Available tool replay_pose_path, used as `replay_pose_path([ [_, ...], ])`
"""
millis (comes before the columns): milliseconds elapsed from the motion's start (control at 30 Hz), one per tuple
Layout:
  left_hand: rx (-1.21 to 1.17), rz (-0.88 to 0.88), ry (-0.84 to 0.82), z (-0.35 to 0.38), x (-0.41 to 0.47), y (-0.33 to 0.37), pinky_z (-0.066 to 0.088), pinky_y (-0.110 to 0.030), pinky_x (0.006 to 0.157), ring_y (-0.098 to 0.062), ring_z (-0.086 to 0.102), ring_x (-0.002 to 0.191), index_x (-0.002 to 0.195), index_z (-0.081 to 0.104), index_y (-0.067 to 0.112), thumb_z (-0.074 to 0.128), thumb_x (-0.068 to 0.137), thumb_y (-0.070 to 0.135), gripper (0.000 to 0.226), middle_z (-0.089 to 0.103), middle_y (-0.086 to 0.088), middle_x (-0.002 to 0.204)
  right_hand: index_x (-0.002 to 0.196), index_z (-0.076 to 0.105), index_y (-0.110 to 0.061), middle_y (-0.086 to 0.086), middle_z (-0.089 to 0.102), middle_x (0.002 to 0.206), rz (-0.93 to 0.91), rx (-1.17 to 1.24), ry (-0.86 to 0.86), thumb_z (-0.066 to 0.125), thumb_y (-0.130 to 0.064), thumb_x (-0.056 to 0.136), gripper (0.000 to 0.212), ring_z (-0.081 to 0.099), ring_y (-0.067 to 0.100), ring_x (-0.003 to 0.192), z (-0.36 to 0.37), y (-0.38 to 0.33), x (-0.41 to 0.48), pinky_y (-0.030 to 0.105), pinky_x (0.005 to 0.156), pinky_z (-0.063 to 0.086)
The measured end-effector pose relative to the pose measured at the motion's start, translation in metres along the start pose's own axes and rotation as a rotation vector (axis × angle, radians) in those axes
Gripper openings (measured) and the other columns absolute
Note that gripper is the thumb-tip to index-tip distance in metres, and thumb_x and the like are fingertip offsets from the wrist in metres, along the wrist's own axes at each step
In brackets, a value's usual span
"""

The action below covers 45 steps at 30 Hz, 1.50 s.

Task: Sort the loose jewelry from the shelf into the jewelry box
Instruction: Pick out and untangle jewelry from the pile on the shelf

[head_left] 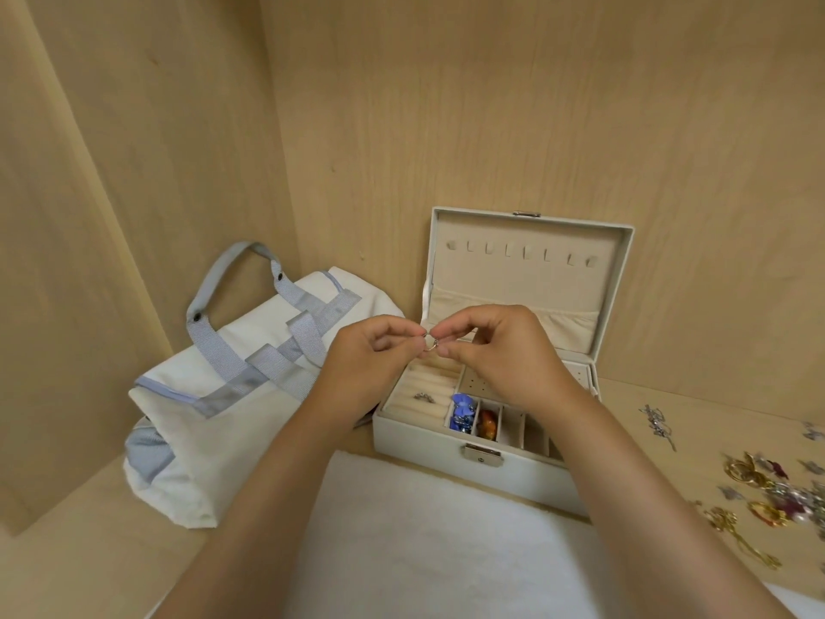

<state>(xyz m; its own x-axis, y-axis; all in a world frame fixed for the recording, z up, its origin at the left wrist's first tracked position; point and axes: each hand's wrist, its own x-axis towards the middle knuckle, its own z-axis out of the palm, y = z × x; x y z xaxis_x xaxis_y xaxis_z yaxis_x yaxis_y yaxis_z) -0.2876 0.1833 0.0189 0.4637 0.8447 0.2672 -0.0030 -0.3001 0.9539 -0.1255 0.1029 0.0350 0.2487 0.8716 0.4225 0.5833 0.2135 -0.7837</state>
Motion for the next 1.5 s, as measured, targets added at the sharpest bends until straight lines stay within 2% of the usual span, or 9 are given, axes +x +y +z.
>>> replay_pose_path([
  [100,0.082,0.02,-0.032,-0.003,-0.001,-0.002,0.047,-0.01,0.07,0.005,0.065,0.067,0.092,0.077,0.013,0.067,0.092,0.011,0.011,0.076,0.003,0.076,0.085,0.079,-0.03,-0.018,0.072,0.074,-0.037,-0.065,0.017,0.083,-0.02,0.079,0.012,0.046,0.005,0.049,0.005,0.001,-0.002,0.018,0.058,0.044],
  [200,0.215,0.046,-0.068,-0.005,-0.002,-0.007,0.05,-0.019,0.079,0.001,0.067,0.077,0.089,0.078,0.023,0.065,0.094,0.018,0.015,0.075,0.009,0.078,0.081,0.077,-0.037,-0.017,0.071,0.072,-0.029,-0.172,-0.004,0.08,-0.026,0.082,0.011,0.05,0.003,0.05,0.007,0.003,-0.002,0.02,0.059,0.044],
  [300,0.526,0.123,-0.066,-0.009,-0.003,-0.013,0.044,-0.013,0.069,0.007,0.058,0.075,0.097,0.074,0.033,0.065,0.093,0.028,0.011,0.067,0.02,0.077,0.084,0.078,-0.035,-0.019,0.072,0.08,0.028,-0.412,-0.076,0.077,-0.037,0.083,0.002,0.057,-0.004,0.061,0.008,0.001,-0.003,0.022,0.062,0.044],
  [500,0.629,0.16,-0.114,-0.016,-0.007,-0.016,0.046,-0.011,0.068,0.005,0.058,0.081,0.098,0.074,0.036,0.068,0.091,0.028,0.013,0.063,0.025,0.074,0.084,0.077,-0.035,-0.017,0.072,0.079,0.049,-0.595,-0.142,0.075,-0.035,0.083,0.002,0.063,0.002,0.077,0.017,-0.003,-0.006,0.03,0.071,0.054],
  [600,0.648,0.173,-0.141,-0.019,-0.008,-0.018,0.052,-0.02,0.072,0.0,0.061,0.082,0.1,0.075,0.039,0.07,0.089,0.03,0.015,0.064,0.026,0.075,0.085,0.076,-0.035,-0.017,0.072,0.081,0.021,-0.66,-0.122,0.072,-0.035,0.084,0.005,0.064,0.003,0.078,0.019,-0.002,-0.006,0.027,0.069,0.052],
  [833,0.714,0.24,-0.154,-0.017,-0.009,-0.02,0.051,-0.034,0.077,-0.008,0.054,0.085,0.103,0.074,0.04,0.067,0.09,0.034,0.016,0.064,0.01,0.079,0.079,0.075,-0.033,-0.017,0.071,0.075,0.04,-0.674,-0.11,0.073,-0.037,0.082,0.006,0.064,0.003,0.074,0.025,0.003,-0.008,0.029,0.068,0.054],
  [1033,0.756,0.292,-0.199,-0.016,-0.008,-0.028,0.049,-0.032,0.086,-0.003,0.053,0.099,0.1,0.076,0.038,0.066,0.091,0.034,0.015,0.066,0.015,0.098,0.083,0.074,-0.038,-0.016,0.071,0.086,0.094,-0.645,-0.276,0.071,-0.034,0.087,0.007,0.061,0.0,0.08,0.01,-0.002,-0.004,0.025,0.071,0.049],
  [1300,0.807,0.295,-0.191,-0.016,-0.009,-0.027,0.044,-0.024,0.085,-0.003,0.051,0.102,0.106,0.074,0.039,0.063,0.092,0.038,0.018,0.064,0.018,0.101,0.09,0.076,-0.039,-0.018,0.068,0.091,0.07,-0.61,-0.282,0.067,-0.033,0.088,0.012,0.059,0.0,0.085,0.009,0.0,-0.005,0.03,0.078,0.052],
  [1500,0.745,0.322,-0.224,-0.017,-0.01,-0.028,0.045,-0.024,0.086,0.0,0.048,0.099,0.107,0.073,0.043,0.064,0.091,0.038,0.02,0.065,0.02,0.099,0.082,0.077,-0.043,-0.022,0.066,0.091,0.097,-0.544,-0.276,0.06,-0.024,0.082,0.025,0.06,0.001,0.083,-0.001,-0.001,-0.004,0.033,0.081,0.053],
])
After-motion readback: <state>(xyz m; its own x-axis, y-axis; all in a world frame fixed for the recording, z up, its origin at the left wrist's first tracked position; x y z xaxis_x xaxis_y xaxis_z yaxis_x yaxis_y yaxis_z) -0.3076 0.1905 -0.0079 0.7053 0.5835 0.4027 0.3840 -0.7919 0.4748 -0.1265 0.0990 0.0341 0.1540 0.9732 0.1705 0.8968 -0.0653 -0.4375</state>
